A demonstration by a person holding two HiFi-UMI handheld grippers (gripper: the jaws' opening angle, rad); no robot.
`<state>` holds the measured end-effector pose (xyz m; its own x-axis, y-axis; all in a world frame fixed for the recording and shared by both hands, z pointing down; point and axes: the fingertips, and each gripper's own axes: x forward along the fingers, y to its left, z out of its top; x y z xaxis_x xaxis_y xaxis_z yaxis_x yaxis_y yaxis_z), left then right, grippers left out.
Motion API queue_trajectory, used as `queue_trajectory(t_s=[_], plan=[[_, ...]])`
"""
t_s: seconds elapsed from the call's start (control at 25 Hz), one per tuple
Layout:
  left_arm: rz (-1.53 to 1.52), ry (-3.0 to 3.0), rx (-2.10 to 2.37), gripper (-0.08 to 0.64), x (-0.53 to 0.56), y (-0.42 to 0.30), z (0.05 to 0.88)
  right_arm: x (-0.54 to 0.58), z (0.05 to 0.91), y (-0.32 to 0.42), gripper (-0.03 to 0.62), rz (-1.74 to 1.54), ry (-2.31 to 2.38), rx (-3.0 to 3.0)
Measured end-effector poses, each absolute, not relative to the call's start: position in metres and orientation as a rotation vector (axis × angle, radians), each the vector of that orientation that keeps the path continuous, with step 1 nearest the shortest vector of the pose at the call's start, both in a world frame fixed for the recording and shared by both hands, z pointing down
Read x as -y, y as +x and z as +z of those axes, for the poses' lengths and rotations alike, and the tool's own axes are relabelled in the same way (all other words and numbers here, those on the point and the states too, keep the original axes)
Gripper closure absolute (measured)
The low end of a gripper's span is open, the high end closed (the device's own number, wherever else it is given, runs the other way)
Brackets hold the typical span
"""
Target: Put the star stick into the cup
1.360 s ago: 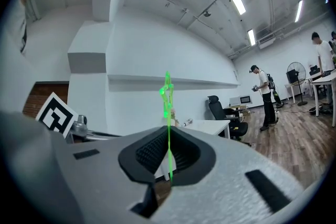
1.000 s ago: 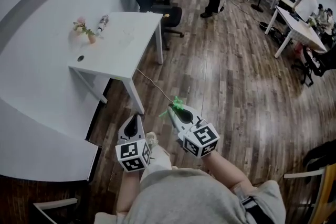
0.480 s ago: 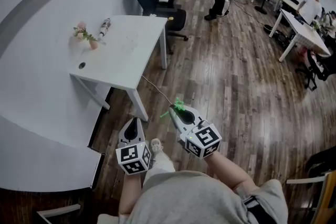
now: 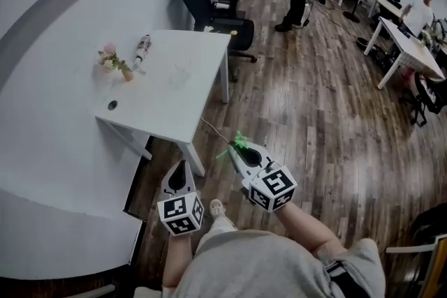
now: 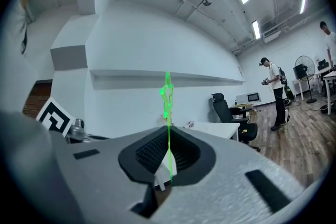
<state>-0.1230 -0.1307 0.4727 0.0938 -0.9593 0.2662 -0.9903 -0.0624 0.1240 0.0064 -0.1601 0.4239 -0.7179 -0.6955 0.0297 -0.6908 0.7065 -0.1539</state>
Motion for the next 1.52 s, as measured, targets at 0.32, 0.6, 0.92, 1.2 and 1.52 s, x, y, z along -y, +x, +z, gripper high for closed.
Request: queue_trajectory(t_s=[0.32, 0.6, 0.92, 1.2, 1.52], plan=[[0.164, 2.091, 1.958, 0.549, 0.196, -0.159, 0.465, 0.228, 0.416, -0.026, 0.583, -0.241, -1.162, -2.872], [0.160, 2.101, 1.953, 0.549, 0.248, -0.186, 0.464, 0.279, 0.414, -0.052, 0.583, -0.226, -1.172, -2.864], [0.165, 2.118, 1.915, 0.549, 0.300, -0.206, 0.474, 0.330, 0.421, -0.070, 0.583, -0.228, -1.216, -2.854], [0.162, 2.126, 1.890, 0.549, 0.339, -0.228, 0.483, 0.368, 0.427, -0.092, 0.583, -0.223, -1.244, -2.849], [0.164, 2.113, 1.873, 0.549, 0.368, -0.246, 0.495, 0.402, 0.435, -0.115, 0.583, -0.218, -1.248, -2.868]])
